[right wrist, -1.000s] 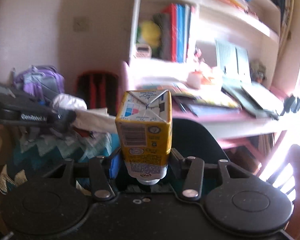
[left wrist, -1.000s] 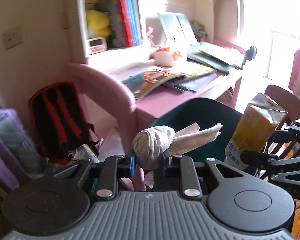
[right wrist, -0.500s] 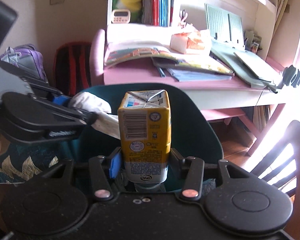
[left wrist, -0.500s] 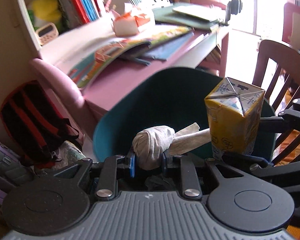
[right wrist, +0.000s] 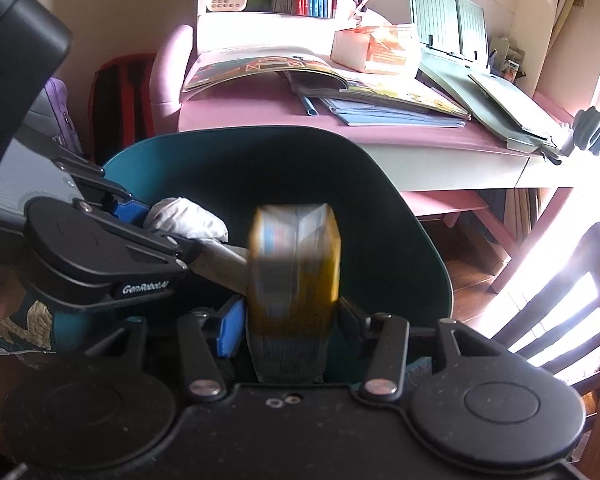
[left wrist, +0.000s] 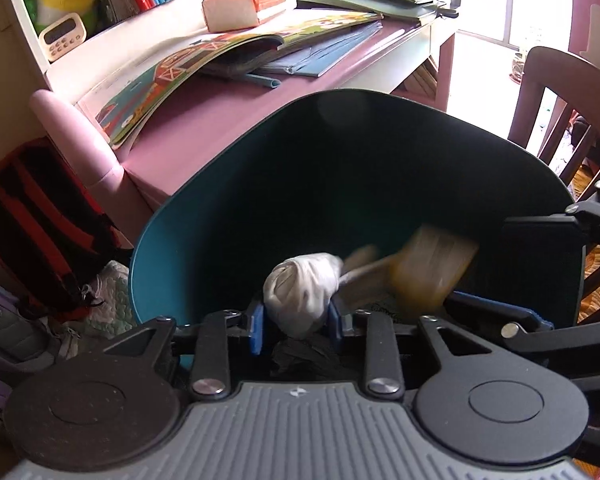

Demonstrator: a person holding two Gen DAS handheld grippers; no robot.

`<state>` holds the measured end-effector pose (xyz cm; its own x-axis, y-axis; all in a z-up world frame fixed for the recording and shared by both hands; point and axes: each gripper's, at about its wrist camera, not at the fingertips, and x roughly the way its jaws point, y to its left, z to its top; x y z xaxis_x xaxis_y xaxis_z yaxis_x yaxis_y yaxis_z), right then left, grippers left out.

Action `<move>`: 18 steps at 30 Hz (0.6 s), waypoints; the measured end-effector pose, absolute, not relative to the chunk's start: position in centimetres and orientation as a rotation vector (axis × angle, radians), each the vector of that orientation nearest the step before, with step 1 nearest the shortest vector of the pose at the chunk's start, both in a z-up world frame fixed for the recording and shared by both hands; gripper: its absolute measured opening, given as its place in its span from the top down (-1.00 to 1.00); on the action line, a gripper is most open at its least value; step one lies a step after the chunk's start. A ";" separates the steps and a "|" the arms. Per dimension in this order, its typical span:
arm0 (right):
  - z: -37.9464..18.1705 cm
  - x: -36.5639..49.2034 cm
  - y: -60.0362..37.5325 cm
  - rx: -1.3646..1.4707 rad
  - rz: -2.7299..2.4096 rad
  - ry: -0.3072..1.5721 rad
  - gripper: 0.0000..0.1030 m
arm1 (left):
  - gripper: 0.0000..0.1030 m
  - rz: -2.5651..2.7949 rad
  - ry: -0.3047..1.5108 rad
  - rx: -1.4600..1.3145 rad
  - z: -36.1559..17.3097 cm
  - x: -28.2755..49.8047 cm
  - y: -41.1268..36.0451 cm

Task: Collect trash
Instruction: 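Open both tools to drop the tissue and carton into the bin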

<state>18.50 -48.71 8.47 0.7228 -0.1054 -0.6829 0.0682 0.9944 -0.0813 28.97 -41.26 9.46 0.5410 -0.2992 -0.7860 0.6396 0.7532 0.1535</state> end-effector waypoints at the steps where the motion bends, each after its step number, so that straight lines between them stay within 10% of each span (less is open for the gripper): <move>1: 8.5 18.4 -48.7 -0.053 -0.095 0.752 -0.05 | 0.19 -0.580 0.823 0.455 9.5 28.9 -41.2; 4: 8.7 18.1 -48.5 -0.067 -0.093 0.740 -0.11 | -0.18 -0.579 0.797 0.447 9.8 28.6 -41.1; 18: 12.3 14.7 -46.3 -0.081 -0.071 0.652 -0.24 | -0.18 -0.576 0.712 0.383 14.1 25.1 -36.9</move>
